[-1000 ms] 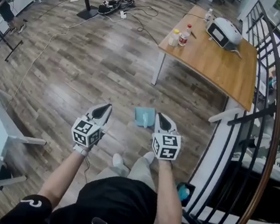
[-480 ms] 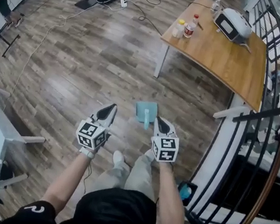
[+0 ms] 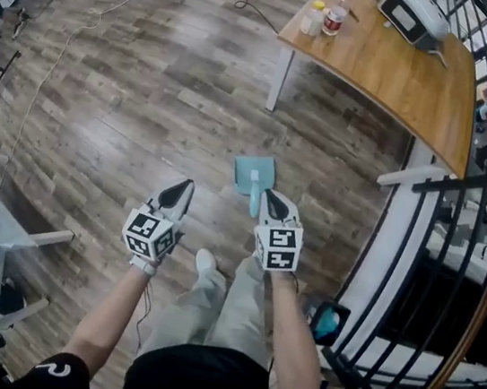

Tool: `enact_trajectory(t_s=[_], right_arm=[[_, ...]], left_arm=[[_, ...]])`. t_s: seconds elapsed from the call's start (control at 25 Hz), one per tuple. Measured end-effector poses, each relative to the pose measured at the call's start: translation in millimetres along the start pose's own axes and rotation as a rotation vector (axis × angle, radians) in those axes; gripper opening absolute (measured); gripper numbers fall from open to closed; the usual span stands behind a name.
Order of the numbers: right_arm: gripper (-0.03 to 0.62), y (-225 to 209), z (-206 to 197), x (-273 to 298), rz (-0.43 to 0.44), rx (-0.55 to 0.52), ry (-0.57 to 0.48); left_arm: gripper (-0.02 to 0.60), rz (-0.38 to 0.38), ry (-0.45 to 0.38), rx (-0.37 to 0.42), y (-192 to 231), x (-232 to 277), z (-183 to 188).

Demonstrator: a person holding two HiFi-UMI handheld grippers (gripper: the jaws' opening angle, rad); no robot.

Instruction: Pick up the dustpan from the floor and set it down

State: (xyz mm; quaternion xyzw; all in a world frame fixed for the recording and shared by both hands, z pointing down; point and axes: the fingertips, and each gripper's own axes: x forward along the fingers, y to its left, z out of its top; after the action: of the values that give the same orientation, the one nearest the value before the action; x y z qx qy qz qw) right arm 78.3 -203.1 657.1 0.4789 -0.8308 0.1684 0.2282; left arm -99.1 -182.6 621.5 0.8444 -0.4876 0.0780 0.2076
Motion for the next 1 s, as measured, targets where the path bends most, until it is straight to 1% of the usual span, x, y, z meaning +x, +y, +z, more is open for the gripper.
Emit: enact_trajectory(t_s=[0.2, 0.24, 0.28, 0.32, 0.48, 0.6, 0.76, 0.92, 1.0], right_arm=[[-0.003, -14.2, -24.2, 30.3, -0.021, 0.03, 0.001], [0.027, -16.0, -31.8, 36.2, -0.026, 0.038, 0.008], [0.088, -17.4, -40.1, 42.6, -0.03, 0.046, 0.019], [0.124, -18.6, -48.7, 49.5, -0.033, 0.052, 0.035], [0.217, -20.2, -83.1, 76.7, -0.038, 0.058, 0.105], [0.259, -19.0, -107.1, 97.9, -0.043, 0.068, 0.149], [0.275, -19.5, -136.4, 125.6, -0.051, 0.088, 0.2], [0.278, -19.2, -164.8, 148.1, -0.071, 0.035, 0.264], [0.276, -20.2, -174.5, 156.2, -0.087, 0.03, 0.279]], left_arm=[[-0.002, -0.011, 0.005, 0.024, 9.4, 22.2, -19.4], [-0.002, -0.014, 0.007, 0.029, 11.3, 26.7, -23.9], [-0.002, -0.016, 0.009, 0.032, 13.3, 31.8, -28.2], [-0.002, -0.018, 0.01, 0.034, 15.0, 37.1, -32.3], [-0.002, -0.033, 0.011, 0.036, 16.6, 56.2, -49.2], [-0.002, -0.049, 0.016, 0.036, 15.5, 66.9, -63.3], [-0.002, -0.06, 0.021, 0.031, 20.8, 79.6, -79.3], [-0.002, -0.044, 0.027, 0.031, 35.0, 85.9, -95.5], [-0.002, -0.038, 0.029, 0.026, 41.6, 89.1, -103.2]])
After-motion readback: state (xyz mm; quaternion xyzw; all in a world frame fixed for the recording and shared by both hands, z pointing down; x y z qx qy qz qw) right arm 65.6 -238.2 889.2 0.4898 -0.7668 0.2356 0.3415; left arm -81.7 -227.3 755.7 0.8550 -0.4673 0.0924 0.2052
